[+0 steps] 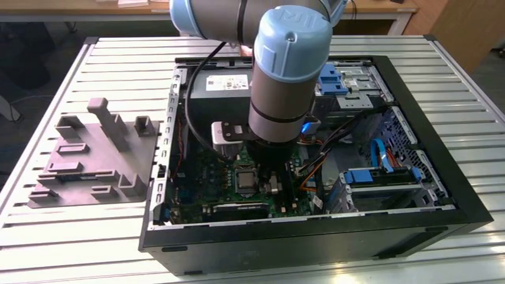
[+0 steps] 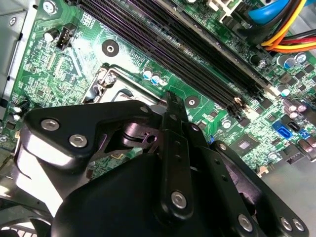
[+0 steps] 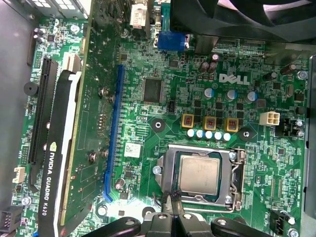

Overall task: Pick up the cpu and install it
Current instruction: 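Install the first cpu locking lever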

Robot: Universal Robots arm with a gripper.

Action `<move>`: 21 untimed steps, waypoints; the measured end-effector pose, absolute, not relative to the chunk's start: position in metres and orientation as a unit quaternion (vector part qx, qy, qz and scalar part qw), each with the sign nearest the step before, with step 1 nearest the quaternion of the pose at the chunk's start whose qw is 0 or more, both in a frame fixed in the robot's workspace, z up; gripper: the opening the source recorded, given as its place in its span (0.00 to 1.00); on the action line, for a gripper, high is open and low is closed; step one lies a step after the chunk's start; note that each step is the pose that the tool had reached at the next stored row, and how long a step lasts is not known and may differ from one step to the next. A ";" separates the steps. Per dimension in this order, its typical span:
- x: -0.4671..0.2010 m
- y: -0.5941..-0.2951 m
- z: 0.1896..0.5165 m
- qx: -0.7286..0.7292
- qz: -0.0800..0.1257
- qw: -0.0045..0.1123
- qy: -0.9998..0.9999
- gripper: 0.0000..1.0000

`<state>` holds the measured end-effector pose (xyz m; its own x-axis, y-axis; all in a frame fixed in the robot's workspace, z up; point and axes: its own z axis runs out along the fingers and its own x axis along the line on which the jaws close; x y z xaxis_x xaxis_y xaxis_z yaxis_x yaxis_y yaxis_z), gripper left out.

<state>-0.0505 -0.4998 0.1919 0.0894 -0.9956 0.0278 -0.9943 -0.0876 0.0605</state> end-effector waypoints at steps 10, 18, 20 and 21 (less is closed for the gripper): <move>-0.048 -0.500 0.190 0.737 -0.010 0.033 -0.675 0.11; -0.045 -0.499 0.188 0.737 -0.010 0.033 -0.675 0.11; -0.044 -0.499 0.188 0.737 -0.010 0.033 -0.675 0.11; -0.044 -0.499 0.188 0.737 -0.010 0.033 -0.675 0.11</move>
